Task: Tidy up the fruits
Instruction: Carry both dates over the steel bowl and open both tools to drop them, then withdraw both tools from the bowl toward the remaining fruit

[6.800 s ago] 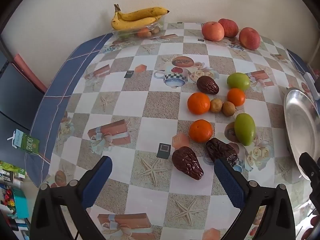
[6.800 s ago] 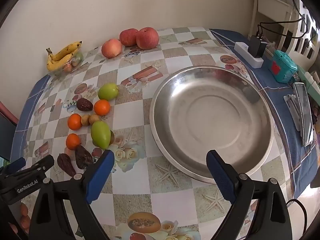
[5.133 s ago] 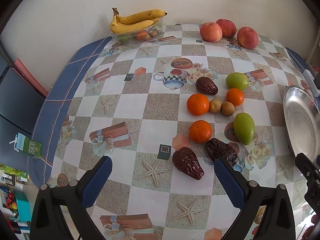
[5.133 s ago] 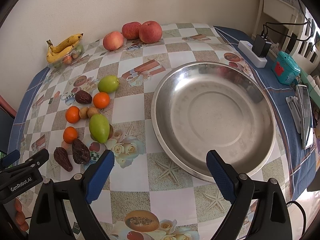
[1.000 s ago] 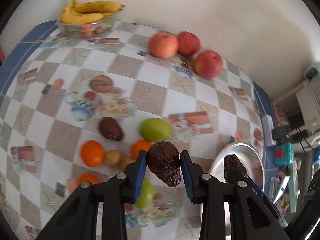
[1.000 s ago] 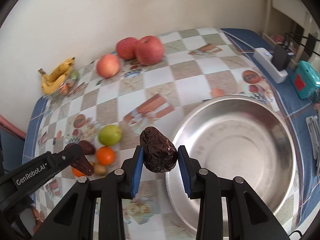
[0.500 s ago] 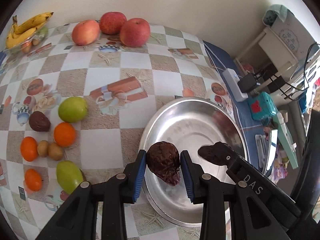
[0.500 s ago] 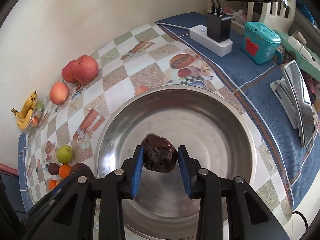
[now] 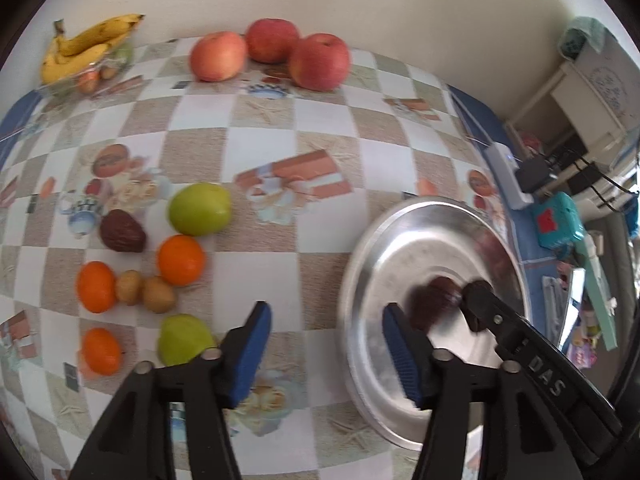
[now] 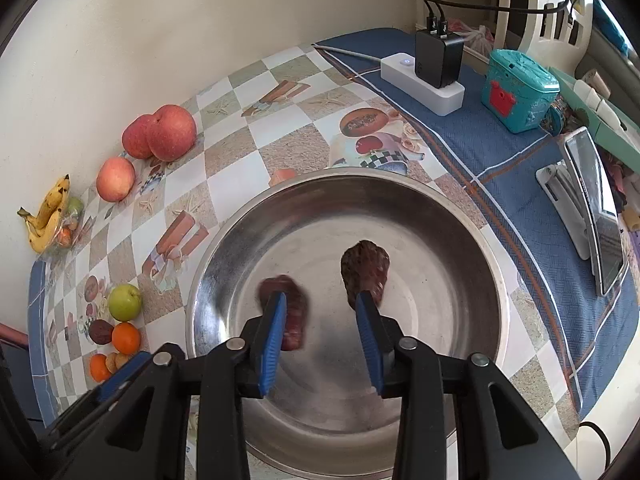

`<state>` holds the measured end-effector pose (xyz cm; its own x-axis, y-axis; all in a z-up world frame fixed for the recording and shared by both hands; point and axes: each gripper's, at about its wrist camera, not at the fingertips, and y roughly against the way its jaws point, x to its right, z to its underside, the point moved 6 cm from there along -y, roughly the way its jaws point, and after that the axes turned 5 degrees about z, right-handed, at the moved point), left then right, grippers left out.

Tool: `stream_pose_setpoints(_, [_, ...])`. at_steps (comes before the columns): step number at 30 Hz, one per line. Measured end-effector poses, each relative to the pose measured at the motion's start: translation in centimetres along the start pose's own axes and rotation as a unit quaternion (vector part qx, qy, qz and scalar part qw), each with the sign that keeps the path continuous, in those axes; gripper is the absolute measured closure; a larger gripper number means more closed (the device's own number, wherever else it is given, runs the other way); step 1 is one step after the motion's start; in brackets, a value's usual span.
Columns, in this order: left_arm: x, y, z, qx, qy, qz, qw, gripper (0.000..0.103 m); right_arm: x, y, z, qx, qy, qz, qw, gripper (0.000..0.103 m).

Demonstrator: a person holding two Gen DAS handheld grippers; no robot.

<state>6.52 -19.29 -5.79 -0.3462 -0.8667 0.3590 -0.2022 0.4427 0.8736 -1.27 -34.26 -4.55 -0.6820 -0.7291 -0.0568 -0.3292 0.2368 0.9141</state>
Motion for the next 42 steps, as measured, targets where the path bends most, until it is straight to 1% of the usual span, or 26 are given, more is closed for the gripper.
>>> stream_pose_setpoints(1, [-0.8,0.2,-0.1,0.003,0.007,-0.013,0.9999,0.031,0.0,0.0,0.0,0.0,0.003,0.001,1.0,0.048])
stream_pose_setpoints(2, [-1.4,0.3,-0.2,0.005,0.014,-0.023,0.9996,0.025,-0.1,-0.1,0.1,-0.002,0.005,0.003,1.0,0.041])
stream_pose_setpoints(3, [-2.0,0.3,-0.3,0.006,0.019,-0.033,0.9993,0.023,-0.2,-0.2,0.1,-0.004,0.008,0.004,1.0,0.03])
stream_pose_setpoints(4, [-2.8,0.5,-0.3,0.01,0.024,-0.048,0.9985,0.018,-0.2,-0.3,0.2,-0.005,0.01,0.005,1.0,0.027])
stream_pose_setpoints(5, [-3.3,0.6,-0.4,0.012,0.027,-0.059,0.9978,0.012,-0.2,-0.4,0.3,-0.007,0.013,0.007,1.0,0.026])
stream_pose_setpoints(7, [-4.6,0.8,-0.5,0.018,0.032,-0.087,0.9956,0.003,-0.3,-0.5,0.4,-0.01,0.021,0.014,1.0,0.026])
stream_pose_setpoints(8, [-5.0,0.9,-0.5,0.021,0.033,-0.095,0.9947,0.001,-0.3,-0.6,0.5,-0.01,0.023,0.018,1.0,0.025])
stream_pose_setpoints(10, [-5.9,1.1,-0.6,0.025,0.034,-0.112,0.9928,0.0,-0.4,-0.7,0.6,-0.009,0.029,0.025,0.999,0.016])
stream_pose_setpoints(14, [-7.2,1.4,-0.6,0.021,0.03,-0.132,0.9906,0.0,-1.2,-0.5,0.7,0.002,0.047,0.027,0.999,0.014])
stream_pose_setpoints(16, [-7.9,1.7,-0.6,0.021,0.028,-0.143,0.9892,0.0,-1.7,-0.3,0.8,0.01,0.055,0.025,0.998,0.008])
stream_pose_setpoints(22, [-10.1,3.7,-0.6,0.034,0.029,-0.184,0.982,0.0,-3.2,0.0,1.3,0.019,0.078,0.027,0.996,0.008])
stream_pose_setpoints(27, [-12.1,5.6,-0.5,0.05,0.018,-0.209,0.9764,0.0,-4.4,0.4,1.8,0.032,0.101,0.032,0.994,0.008])
stream_pose_setpoints(32, [-14.6,7.4,-0.3,0.063,0.017,-0.233,0.9702,0.0,-5.8,0.3,2.5,0.025,0.118,0.018,0.993,0.008])
stream_pose_setpoints(34, [-15.7,7.9,-0.2,0.064,0.032,-0.233,0.9699,0.0,-6.7,0.2,2.9,0.019,0.124,0.005,0.992,0.008])
stream_pose_setpoints(37, [-17.2,8.8,-0.1,0.07,0.06,-0.219,0.9712,0.0,-8.5,0.3,3.8,0.014,0.141,-0.018,0.99,0.008])
stream_pose_setpoints(42, [-19.0,10.3,-0.3,0.089,0.093,-0.209,0.9694,0.0,-11.9,0.8,5.4,0.007,0.173,-0.057,0.983,0.008])
